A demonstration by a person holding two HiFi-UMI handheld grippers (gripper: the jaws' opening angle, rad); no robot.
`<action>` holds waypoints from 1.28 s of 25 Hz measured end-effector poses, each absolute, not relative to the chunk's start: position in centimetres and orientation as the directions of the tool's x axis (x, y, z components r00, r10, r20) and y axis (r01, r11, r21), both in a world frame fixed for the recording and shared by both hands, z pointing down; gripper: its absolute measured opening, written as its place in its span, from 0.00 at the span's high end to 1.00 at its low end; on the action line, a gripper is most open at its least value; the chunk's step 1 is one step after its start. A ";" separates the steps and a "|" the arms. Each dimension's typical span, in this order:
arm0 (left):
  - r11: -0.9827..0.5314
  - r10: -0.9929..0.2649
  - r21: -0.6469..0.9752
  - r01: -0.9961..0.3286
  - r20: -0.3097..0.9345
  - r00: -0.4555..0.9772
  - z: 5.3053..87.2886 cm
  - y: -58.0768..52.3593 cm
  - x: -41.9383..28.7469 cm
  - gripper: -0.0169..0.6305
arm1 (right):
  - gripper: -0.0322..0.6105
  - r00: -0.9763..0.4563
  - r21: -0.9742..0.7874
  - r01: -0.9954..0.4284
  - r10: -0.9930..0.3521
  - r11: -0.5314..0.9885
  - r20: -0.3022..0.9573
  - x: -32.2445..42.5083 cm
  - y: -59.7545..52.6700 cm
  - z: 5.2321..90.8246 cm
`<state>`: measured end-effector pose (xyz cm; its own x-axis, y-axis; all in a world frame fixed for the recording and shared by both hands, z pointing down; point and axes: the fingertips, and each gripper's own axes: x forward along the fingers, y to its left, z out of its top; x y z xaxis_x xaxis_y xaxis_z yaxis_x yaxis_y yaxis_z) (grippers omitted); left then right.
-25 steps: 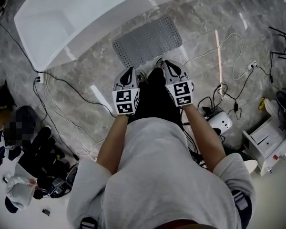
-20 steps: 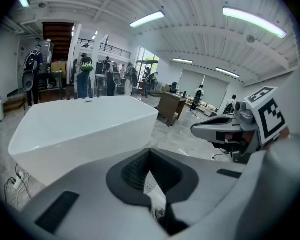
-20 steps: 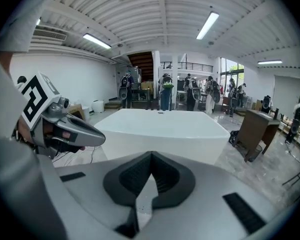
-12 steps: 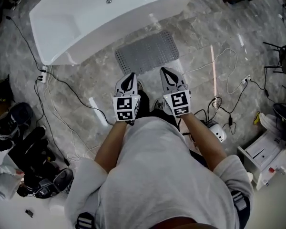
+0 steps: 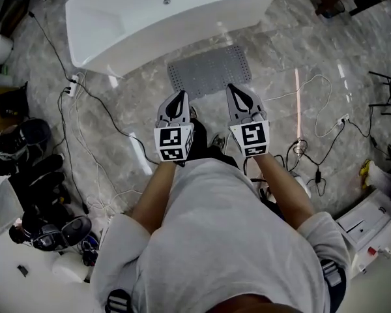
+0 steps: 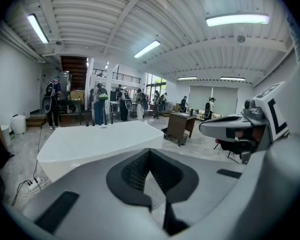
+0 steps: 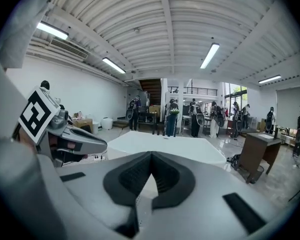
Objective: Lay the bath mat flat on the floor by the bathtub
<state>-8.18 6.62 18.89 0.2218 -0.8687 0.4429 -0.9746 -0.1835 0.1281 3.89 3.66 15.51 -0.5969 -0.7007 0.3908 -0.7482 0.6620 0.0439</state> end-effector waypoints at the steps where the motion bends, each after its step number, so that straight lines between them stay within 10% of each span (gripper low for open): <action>1: -0.185 -0.874 0.122 -0.975 0.434 0.220 18.2 7.0 -8.1 0.96 | 0.94 -0.599 0.051 -0.746 -0.702 0.664 0.384 4.0 4.1 15.1; 32: -0.214 -0.916 0.152 -0.965 0.312 0.252 11.7 9.1 -13.3 0.96 | 0.94 -0.565 0.104 -0.781 -0.768 0.616 0.302 -1.6 7.4 8.8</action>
<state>-13.30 9.07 11.67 0.2520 -0.9160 0.3122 -0.9650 -0.2138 0.1518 -1.65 7.44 8.77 -0.5651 -0.7678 0.3020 -0.7811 0.6157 0.1038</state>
